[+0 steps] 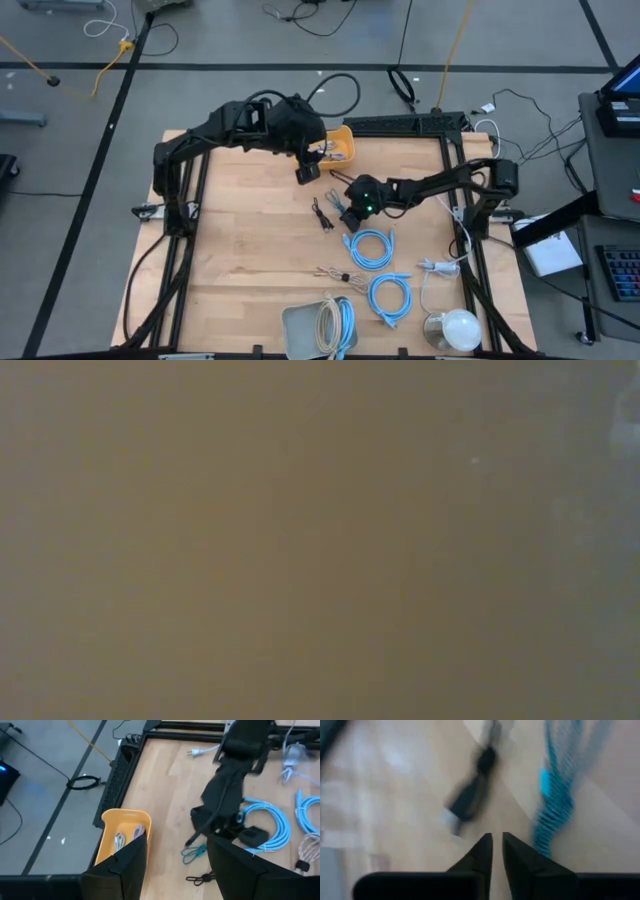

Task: Sort cables into bins
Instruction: Put the blue patterned charger cable into the yellow bin

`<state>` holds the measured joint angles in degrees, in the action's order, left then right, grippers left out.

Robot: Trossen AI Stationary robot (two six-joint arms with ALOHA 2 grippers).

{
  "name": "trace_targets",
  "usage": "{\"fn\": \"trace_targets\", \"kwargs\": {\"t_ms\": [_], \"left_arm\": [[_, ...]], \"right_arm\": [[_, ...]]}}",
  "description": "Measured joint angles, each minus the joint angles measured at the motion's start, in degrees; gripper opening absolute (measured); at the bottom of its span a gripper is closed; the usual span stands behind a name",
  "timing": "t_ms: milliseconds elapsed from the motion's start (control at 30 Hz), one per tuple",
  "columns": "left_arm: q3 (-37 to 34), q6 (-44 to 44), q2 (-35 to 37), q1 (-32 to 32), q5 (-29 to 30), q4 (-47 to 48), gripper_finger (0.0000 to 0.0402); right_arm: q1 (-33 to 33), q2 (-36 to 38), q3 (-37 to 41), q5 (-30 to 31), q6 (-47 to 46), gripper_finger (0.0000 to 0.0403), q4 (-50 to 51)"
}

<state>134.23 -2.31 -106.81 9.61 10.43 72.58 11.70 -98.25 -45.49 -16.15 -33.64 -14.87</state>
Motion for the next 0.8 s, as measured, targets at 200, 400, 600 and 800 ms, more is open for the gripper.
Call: {"fn": "trace_targets", "kwargs": {"t_ms": [200,400,600,800], "left_arm": [[0.0,0.0,0.5,0.1,0.3,1.5,0.0211],[0.0,-0.3,0.4,0.2,0.3,1.0,0.0211],[0.0,-0.1,0.4,0.2,0.8,1.0,0.0211],[0.0,0.8,0.4,0.0,1.7,1.0,0.0211]], "right_arm": [[0.1,9.0,-3.5,2.3,4.0,0.0041,10.8],[0.1,10.2,-11.1,9.0,13.8,0.0126,28.2],[1.6,7.6,-14.3,13.1,14.1,0.0211,33.5],[1.8,1.8,-14.7,9.0,11.5,0.0251,32.8]]}}
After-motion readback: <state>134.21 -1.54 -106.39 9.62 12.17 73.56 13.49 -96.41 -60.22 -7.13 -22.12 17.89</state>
